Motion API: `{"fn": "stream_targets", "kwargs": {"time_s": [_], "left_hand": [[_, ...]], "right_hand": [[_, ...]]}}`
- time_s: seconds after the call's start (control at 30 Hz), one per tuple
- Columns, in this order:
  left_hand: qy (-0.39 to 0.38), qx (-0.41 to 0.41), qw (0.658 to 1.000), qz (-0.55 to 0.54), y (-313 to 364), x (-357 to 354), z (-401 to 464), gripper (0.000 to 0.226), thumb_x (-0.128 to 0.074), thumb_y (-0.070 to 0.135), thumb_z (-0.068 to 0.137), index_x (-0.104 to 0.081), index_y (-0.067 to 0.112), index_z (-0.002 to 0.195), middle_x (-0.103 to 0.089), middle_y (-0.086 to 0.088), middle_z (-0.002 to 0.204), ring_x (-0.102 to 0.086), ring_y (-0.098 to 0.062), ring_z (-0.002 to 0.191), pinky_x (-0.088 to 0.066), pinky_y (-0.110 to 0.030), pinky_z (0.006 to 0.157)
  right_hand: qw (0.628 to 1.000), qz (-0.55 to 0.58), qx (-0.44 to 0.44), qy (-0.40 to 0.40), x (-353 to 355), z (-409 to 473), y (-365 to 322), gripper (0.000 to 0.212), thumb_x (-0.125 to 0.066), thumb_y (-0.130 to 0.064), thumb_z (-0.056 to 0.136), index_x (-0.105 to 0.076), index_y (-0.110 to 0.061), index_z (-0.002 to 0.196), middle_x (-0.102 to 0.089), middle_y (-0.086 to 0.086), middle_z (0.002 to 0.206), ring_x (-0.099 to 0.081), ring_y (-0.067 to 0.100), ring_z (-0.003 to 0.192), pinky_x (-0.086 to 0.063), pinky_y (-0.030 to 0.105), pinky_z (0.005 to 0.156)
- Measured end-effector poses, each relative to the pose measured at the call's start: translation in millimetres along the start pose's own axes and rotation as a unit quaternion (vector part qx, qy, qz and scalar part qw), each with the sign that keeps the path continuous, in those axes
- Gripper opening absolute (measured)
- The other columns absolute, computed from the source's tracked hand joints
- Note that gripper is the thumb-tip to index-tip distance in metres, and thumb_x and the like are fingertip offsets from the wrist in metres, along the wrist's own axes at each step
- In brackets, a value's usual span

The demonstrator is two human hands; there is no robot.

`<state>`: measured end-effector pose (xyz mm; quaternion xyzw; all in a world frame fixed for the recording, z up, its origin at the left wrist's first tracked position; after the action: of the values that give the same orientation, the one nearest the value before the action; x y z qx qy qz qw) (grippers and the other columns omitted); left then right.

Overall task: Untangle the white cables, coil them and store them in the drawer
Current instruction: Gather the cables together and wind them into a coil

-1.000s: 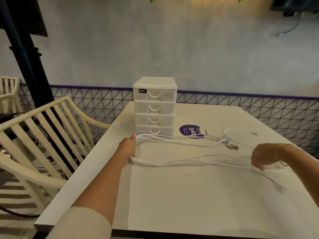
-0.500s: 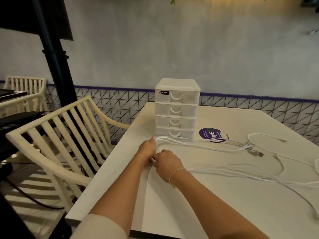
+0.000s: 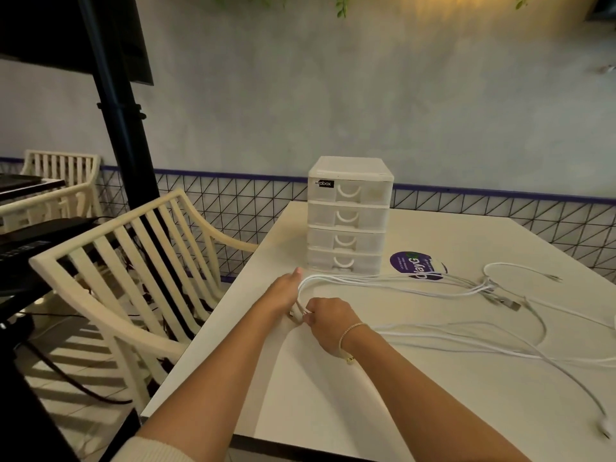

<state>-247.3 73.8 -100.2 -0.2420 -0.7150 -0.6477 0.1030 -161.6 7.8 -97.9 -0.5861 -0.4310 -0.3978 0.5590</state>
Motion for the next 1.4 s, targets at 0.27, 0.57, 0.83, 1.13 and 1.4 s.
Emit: {"fn": "stream_targets", "kwargs": {"time_s": [0.27,0.57,0.83,1.13,1.4], "left_hand": [[-0.004,-0.180,0.984,-0.018,10.8,-6.8,-27.1,0.029,-0.037,0.011,0.099,-0.057,0.020,0.118,-0.067,0.000,0.101,-0.057,-0.012,0.084,-0.042,-0.020,0.075],[-0.155,-0.139,0.977,-0.033,-19.5,-19.7,-31.6,0.027,-0.054,0.007,0.087,-0.063,0.022,0.107,-0.070,0.001,0.098,-0.065,-0.015,0.095,-0.047,-0.029,0.090],[-0.153,-0.159,0.975,0.017,-14.2,-14.0,-31.8,0.032,-0.063,0.001,0.085,-0.069,0.017,0.112,-0.070,0.002,0.104,-0.064,-0.002,0.095,-0.045,-0.015,0.094],[-0.097,-0.135,0.986,0.013,-16.6,-13.6,-25.1,0.021,-0.067,0.003,0.083,-0.073,0.009,0.102,-0.069,0.008,0.086,-0.058,0.006,0.077,-0.040,0.003,0.071],[-0.086,-0.134,0.987,0.025,-18.3,-12.5,-22.6,0.021,-0.066,0.004,0.085,-0.072,0.010,0.104,-0.067,0.009,0.085,-0.057,0.003,0.079,-0.039,0.004,0.068]], "right_hand": [[1.000,-0.001,0.004,-0.002,6.8,-2.7,2.9,0.024,-0.036,-0.014,0.096,-0.058,-0.009,0.102,-0.062,0.015,0.114,-0.056,0.030,0.103,-0.041,0.033,0.079],[0.979,0.195,-0.061,0.000,8.4,-0.4,26.1,0.014,-0.058,-0.013,0.088,-0.066,-0.004,0.095,-0.061,0.012,0.084,-0.055,0.022,0.063,-0.050,0.030,0.063],[0.982,0.180,-0.057,-0.024,15.9,-4.1,30.6,0.006,-0.060,-0.013,0.082,-0.065,-0.017,0.084,-0.055,-0.002,0.047,-0.051,0.008,0.047,-0.040,0.014,0.049],[0.985,0.132,-0.020,-0.108,41.0,-41.0,83.2,0.010,-0.057,-0.010,0.085,-0.057,-0.020,0.081,-0.069,-0.006,0.073,-0.054,0.009,0.043,-0.040,0.015,0.046],[0.987,0.054,-0.084,-0.129,86.5,-88.1,193.4,0.022,-0.053,-0.001,0.086,-0.061,-0.020,0.080,-0.069,-0.005,0.072,-0.053,0.005,0.047,-0.034,0.017,0.047]]}}
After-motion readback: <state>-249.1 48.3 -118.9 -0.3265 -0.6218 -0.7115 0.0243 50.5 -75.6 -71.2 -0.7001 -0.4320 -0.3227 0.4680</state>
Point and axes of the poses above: each hand's wrist, its own z-axis towards the middle knuckle, its own x-axis out of the back of the hand, y = z × x, the point moved 6 cm from there along z, towards the middle knuckle
